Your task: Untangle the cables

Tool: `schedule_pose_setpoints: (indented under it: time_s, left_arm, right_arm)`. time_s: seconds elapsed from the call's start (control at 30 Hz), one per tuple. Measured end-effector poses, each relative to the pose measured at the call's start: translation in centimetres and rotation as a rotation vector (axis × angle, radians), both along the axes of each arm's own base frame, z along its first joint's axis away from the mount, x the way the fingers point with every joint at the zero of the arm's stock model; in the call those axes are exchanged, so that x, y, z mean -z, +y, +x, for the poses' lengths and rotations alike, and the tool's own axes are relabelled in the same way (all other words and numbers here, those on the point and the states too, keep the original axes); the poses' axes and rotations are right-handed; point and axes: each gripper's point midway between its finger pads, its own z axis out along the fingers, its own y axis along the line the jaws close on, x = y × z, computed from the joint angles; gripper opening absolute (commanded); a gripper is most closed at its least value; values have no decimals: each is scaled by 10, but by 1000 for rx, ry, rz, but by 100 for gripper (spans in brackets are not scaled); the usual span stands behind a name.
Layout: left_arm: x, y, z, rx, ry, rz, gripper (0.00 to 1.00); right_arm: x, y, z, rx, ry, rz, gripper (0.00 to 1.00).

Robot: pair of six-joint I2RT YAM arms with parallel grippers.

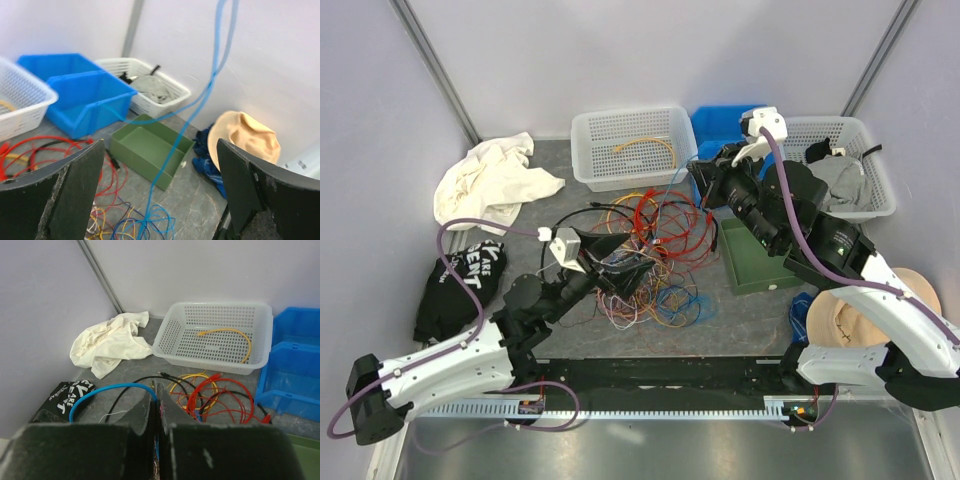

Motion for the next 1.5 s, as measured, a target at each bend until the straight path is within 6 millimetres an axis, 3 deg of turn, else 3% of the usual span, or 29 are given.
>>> schedule_pose_setpoints:
  time_s: [0.17, 0.47, 0.57, 0.6, 0.83, 0.9, 1.0, 1.1, 1.13, 1.23, 1.27, 1.37, 1.5]
  left_arm:
    - [11, -21, -13, 116, -66, 42, 87]
    - [53, -48, -12, 194, -28, 166, 70]
    - [56, -49, -11, 194, -24, 176, 29]
    - [56, -48, -11, 192, -24, 175, 2]
    - [60, -36, 4, 90, 34, 210, 2]
    - [43, -31, 9, 51, 49, 212, 2]
    - [-19, -23, 17, -13, 34, 163, 2]
    - [-106, -9, 15, -46, -26, 54, 2]
    - [-135, -4, 12, -49, -51, 15, 2]
    - [-204, 4, 6, -51, -104, -61, 2]
    - [-225, 7, 5, -53, -123, -83, 2]
    - [-265, 7, 5, -61, -161, -110, 2]
    - [-287, -6, 15, -75, -178, -83, 2]
  right_arm:
    - [3, 2, -2, -13, 13, -3, 0]
    - [3, 3, -7, -40, 25, 5, 0]
    - [-2, 2, -8, -41, 19, 13, 0]
    - [-4, 0, -9, -41, 17, 17, 0]
    - [-14, -14, -18, -32, -3, 41, 0]
    - [-13, -23, -22, -20, -8, 47, 0]
    - [-5, -37, -30, -9, -10, 49, 0]
    - [10, -48, -38, -11, -3, 44, 32]
    - [17, -50, -41, -20, 2, 35, 52]
    - [40, -51, -49, -53, 22, 8, 80]
    - [45, -50, -51, -66, 30, 6, 84]
    - [57, -48, -57, -100, 42, -9, 94]
    - [60, -47, -63, -133, 40, -12, 95]
